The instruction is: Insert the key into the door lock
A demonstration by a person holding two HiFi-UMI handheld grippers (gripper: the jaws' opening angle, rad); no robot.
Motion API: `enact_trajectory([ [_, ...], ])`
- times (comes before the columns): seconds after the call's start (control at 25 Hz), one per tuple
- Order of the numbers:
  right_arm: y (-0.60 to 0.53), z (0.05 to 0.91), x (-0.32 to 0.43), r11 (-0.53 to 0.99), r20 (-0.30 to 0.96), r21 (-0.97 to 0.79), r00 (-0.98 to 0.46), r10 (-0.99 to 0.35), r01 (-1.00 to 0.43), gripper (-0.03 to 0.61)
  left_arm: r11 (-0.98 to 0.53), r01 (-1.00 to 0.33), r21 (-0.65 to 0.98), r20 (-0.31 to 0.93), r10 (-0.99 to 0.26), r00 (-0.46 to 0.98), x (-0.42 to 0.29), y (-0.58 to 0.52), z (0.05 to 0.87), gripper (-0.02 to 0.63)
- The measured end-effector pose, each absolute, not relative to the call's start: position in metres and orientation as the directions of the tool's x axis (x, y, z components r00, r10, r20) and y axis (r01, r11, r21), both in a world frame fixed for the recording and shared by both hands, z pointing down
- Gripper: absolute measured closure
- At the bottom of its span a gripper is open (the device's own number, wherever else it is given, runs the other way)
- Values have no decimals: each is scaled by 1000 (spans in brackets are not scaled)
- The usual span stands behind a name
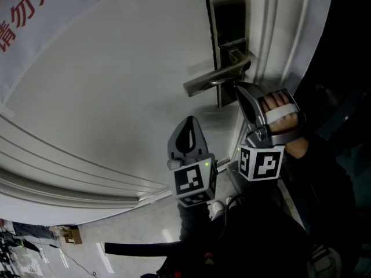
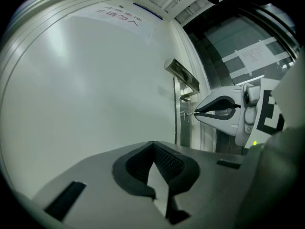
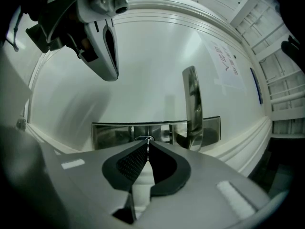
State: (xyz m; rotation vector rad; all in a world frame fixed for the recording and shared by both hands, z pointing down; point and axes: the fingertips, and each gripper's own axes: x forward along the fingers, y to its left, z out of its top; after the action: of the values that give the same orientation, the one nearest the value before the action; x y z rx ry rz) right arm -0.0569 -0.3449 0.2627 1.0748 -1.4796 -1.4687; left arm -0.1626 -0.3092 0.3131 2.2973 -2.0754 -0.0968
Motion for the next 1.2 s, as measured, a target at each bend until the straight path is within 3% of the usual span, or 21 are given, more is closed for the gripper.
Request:
enact_trajectory([
  [1.2,-345,263,-57,-23,-39,999,-347,-937,-49,566,-116,-991,63,-10,-993,116,-161,-313,314,614],
])
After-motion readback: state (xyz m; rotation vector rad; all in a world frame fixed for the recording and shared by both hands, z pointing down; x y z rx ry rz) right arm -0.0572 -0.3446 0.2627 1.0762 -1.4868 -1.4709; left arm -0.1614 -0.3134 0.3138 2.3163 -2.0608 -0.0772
